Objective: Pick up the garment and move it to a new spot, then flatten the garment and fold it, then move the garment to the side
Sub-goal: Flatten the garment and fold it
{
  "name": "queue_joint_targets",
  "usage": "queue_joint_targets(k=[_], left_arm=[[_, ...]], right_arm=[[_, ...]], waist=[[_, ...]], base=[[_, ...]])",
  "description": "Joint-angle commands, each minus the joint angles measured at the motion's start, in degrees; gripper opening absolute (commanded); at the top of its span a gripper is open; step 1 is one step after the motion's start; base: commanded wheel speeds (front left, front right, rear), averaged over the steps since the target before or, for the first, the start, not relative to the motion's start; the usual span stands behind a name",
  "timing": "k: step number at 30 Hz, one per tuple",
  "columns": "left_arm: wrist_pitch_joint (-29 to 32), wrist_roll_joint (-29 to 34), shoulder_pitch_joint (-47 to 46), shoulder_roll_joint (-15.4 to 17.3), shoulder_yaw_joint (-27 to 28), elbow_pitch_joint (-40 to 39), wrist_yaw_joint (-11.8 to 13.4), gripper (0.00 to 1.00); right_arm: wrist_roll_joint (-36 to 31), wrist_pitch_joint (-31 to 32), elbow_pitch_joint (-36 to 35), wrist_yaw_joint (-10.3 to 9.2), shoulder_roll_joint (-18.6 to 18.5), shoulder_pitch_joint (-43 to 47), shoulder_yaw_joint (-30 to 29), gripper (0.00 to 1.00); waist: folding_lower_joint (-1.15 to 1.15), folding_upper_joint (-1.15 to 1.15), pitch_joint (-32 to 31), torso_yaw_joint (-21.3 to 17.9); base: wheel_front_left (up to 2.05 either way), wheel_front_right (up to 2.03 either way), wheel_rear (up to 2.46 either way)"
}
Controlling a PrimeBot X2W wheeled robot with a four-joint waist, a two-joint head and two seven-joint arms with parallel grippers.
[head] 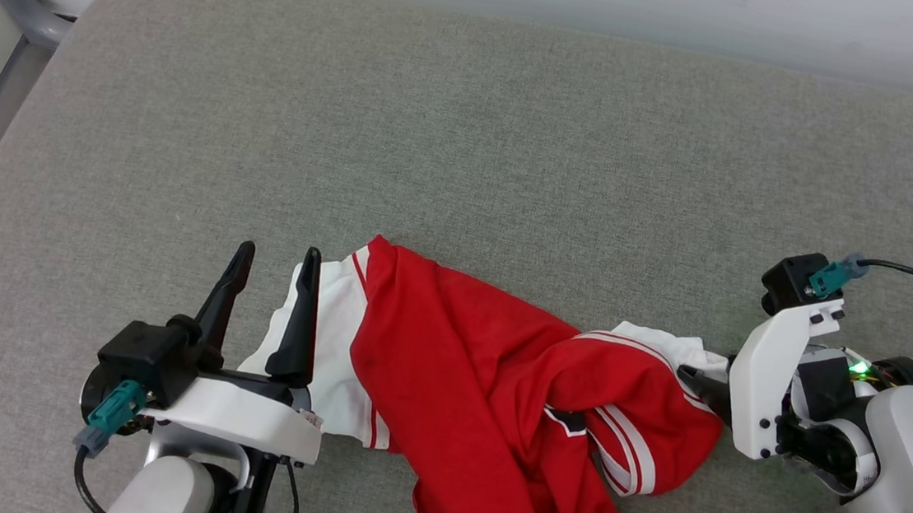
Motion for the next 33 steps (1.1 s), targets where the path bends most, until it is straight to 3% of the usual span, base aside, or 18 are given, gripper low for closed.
queue_joint_targets(k=[1,2,7,15,23,29,30,31,32,33], left_arm=[[-0.3,0.7,-0.6,-0.4,0.7,0.3,-0.5,1.00],[-0.3,0.9,-0.5,-0.7,1.0,0.5,-0.7,1.00],[-0.3,1.7,0.9,-1.6,2.4,1.8,-1.6,1.00],[-0.2,2.2,2.6,-1.5,3.3,3.5,-2.1,1.00],[0.5,1.4,3.9,-0.5,3.8,4.4,-1.7,1.00],[1.1,1.0,4.2,0.2,4.0,4.6,-1.6,1.00],[1.2,1.0,4.3,0.3,4.1,4.6,-1.5,1.00],[1.3,1.0,4.4,0.4,4.1,4.7,-1.4,1.00],[1.4,1.0,4.6,0.5,4.1,4.7,-1.4,1.00],[1.5,0.9,4.8,0.6,4.2,4.8,-1.3,1.00]], right_arm=[[0.8,1.9,3.0,-0.02,0.8,2.6,2.7,0.33],[1.3,1.7,3.2,-0.02,0.8,2.5,3.1,0.00],[1.2,-3.6,1.0,-0.07,-0.9,-1.0,0.9,0.00],[-2.1,-10.8,-3.4,-0.05,-1.9,0.7,-11.2,0.00],[-6.3,-12.4,-4.6,-0.04,1.9,10.0,-27.3,0.00],[-8.6,-16.1,-3.4,-0.04,6.5,14.3,-32.9,0.00],[-9.0,-17.4,-3.4,-0.04,7.1,14.6,-33.3,0.20],[-9.0,-18.5,-3.3,-0.04,8.0,14.6,-33.5,0.51],[-9.5,-19.8,-3.2,-0.03,8.6,14.9,-33.5,1.00],[-9.8,-21.6,-3.4,-0.03,9.0,15.1,-33.8,1.00]], waist=[[0.00,0.00,0.3,0.1],[0.00,0.00,0.3,0.1],[0.00,0.00,-0.8,-1.1],[0.00,0.00,-3.3,-4.1],[0.00,0.00,-4.2,-6.6],[0.00,0.00,-4.0,-7.6],[0.00,0.00,-4.1,-7.7],[0.00,0.00,-4.2,-7.9],[0.00,0.00,-4.5,-8.0],[0.00,0.00,-4.8,-8.1]], base=[[0.00,0.00,0.00],[0.00,0.00,0.00],[0.00,0.00,0.00],[0.00,0.00,0.00],[0.00,0.00,0.00],[0.00,0.00,0.00],[0.00,0.00,0.00],[0.00,0.00,0.00],[0.00,0.00,0.00],[0.00,0.00,0.00]])
